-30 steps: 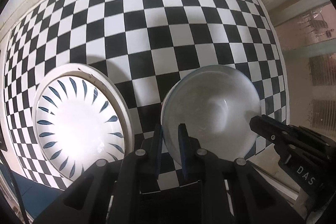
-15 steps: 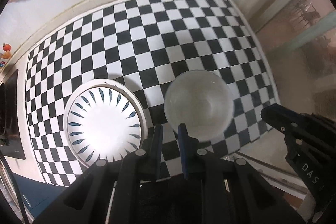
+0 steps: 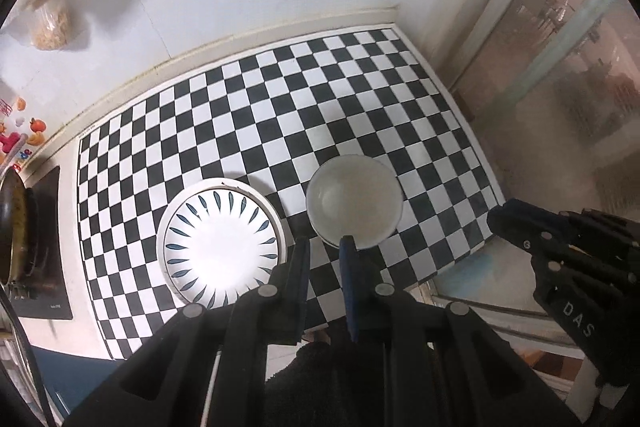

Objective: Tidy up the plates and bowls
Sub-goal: 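Grip the bowl stack's rim again with the left tool while the right tool closes on it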

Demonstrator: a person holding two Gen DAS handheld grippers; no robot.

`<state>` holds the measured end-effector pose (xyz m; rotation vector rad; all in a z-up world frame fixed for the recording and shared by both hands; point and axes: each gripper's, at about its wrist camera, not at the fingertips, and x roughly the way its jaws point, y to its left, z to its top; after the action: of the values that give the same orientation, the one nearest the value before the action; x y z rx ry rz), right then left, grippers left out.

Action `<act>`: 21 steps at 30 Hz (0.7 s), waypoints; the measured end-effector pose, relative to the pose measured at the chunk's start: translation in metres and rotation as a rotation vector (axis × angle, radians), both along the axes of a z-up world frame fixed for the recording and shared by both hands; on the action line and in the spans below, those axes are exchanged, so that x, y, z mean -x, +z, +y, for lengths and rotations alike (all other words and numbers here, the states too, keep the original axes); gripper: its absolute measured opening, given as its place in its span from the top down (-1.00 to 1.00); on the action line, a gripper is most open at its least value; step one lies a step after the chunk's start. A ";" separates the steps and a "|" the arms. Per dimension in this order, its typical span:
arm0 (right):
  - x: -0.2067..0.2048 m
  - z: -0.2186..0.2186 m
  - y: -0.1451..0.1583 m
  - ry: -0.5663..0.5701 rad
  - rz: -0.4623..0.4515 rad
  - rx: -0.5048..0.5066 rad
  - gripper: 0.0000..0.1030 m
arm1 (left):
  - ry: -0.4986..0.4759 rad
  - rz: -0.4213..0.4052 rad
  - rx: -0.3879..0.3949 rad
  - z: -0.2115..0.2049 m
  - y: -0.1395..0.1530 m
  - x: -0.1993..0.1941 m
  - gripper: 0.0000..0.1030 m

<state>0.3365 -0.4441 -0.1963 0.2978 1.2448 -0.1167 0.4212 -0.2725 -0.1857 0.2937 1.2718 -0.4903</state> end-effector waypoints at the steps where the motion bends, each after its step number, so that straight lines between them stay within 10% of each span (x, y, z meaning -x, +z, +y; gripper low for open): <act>1: 0.001 0.000 0.002 -0.002 -0.003 -0.001 0.71 | -0.005 -0.010 -0.001 0.000 0.003 0.003 0.74; 8: 0.002 -0.008 0.006 -0.028 -0.009 -0.018 0.70 | 0.020 -0.004 0.030 0.000 0.003 0.003 0.47; 10: -0.002 -0.014 -0.003 -0.036 0.005 -0.047 0.43 | 0.041 0.021 0.046 0.000 -0.008 -0.004 0.38; 12: -0.007 -0.024 -0.020 -0.056 0.023 -0.106 -0.54 | 0.061 0.086 0.070 0.001 -0.025 -0.017 0.38; 13: -0.010 -0.028 -0.029 -0.060 0.030 -0.124 -0.66 | 0.078 0.131 0.080 0.003 -0.039 -0.027 0.38; 21: -0.040 -0.061 -0.118 -0.164 0.098 -0.258 -0.69 | 0.172 0.372 0.106 0.003 -0.136 -0.096 0.38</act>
<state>0.3765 -0.5052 -0.3140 0.6243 1.3338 -0.1126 0.5169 -0.2696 -0.3220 0.0000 1.6103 -0.4763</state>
